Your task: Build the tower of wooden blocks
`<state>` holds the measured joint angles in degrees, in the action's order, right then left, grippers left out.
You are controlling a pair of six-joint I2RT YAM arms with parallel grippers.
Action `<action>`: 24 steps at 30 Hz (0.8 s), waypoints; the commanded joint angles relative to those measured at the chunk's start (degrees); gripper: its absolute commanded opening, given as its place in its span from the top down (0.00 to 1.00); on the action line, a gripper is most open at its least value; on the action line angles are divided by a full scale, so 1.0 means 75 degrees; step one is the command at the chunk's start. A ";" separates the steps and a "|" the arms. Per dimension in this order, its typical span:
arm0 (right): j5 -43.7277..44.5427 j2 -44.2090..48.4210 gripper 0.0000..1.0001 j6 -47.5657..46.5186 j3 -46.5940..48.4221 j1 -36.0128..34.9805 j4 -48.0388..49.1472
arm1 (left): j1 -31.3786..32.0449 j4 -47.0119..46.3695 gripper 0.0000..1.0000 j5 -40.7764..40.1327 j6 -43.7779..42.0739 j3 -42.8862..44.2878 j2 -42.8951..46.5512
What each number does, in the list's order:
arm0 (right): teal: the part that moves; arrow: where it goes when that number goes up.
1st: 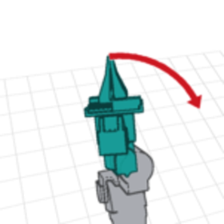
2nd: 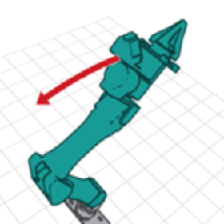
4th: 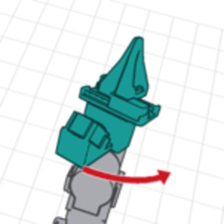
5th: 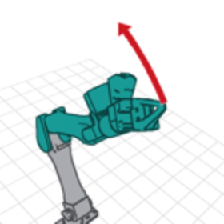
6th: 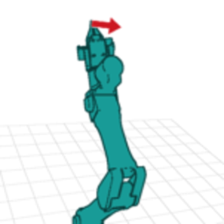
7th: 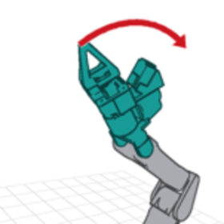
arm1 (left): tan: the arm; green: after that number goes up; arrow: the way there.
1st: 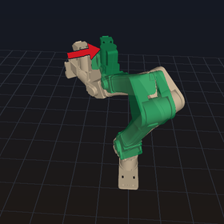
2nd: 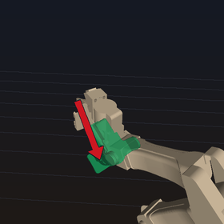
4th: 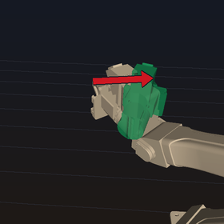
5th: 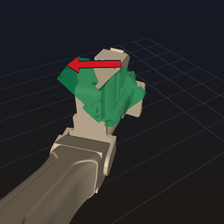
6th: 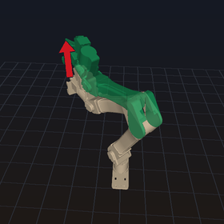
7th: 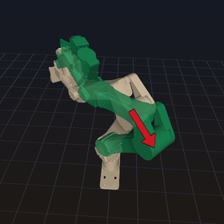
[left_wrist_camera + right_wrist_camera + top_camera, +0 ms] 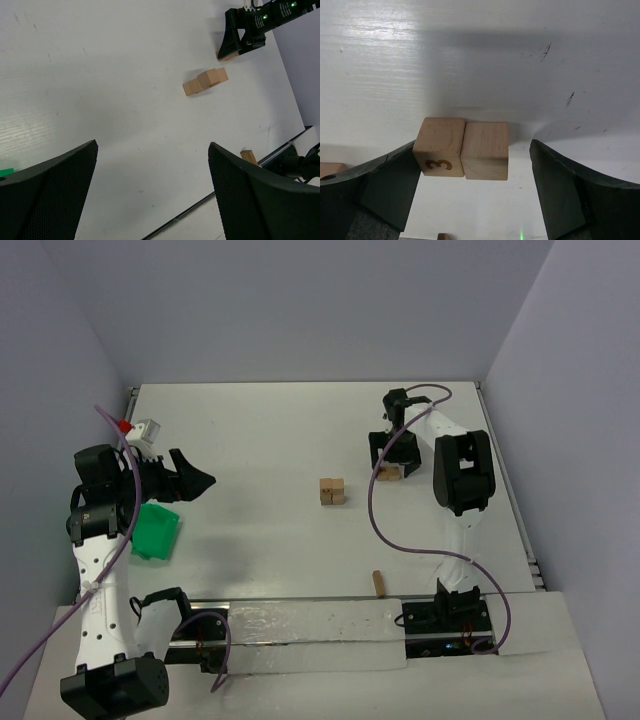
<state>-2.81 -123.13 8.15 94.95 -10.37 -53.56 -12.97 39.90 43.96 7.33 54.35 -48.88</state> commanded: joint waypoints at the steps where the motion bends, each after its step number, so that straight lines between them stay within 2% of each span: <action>1: 0.0337 0.0363 0.13 -0.0340 0.0483 -0.0056 -0.0016 | -0.0052 -0.0328 0.03 0.0206 0.0065 0.0019 0.0002; 12: 0.0269 0.0355 0.21 -0.0220 0.0617 -0.0117 -0.0357 | -0.0060 -0.0340 0.03 0.0209 0.0065 0.0019 0.0002; 14: 0.0294 0.0351 0.20 -0.0177 0.0614 -0.0117 -0.0443 | -0.0052 -0.0340 0.03 0.0220 0.0065 0.0019 0.0002; 19: 0.0331 0.0351 0.08 -0.0035 0.0535 -0.0117 -0.0555 | -0.0063 -0.0350 0.03 0.0232 0.0064 0.0019 0.0002; 22: 0.0299 0.0339 0.08 -0.0032 0.0529 -0.0117 -0.0546 | -0.0063 -0.0340 0.03 0.0214 0.0065 0.0025 0.0025; 24: 0.0255 0.0330 0.13 -0.0011 0.0564 -0.0117 -0.0565 | -0.0054 -0.0340 0.03 0.0220 0.0065 0.0019 0.0025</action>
<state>-1.10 -123.13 7.27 97.45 -10.89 -56.64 -12.97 39.59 44.03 7.33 54.35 -49.06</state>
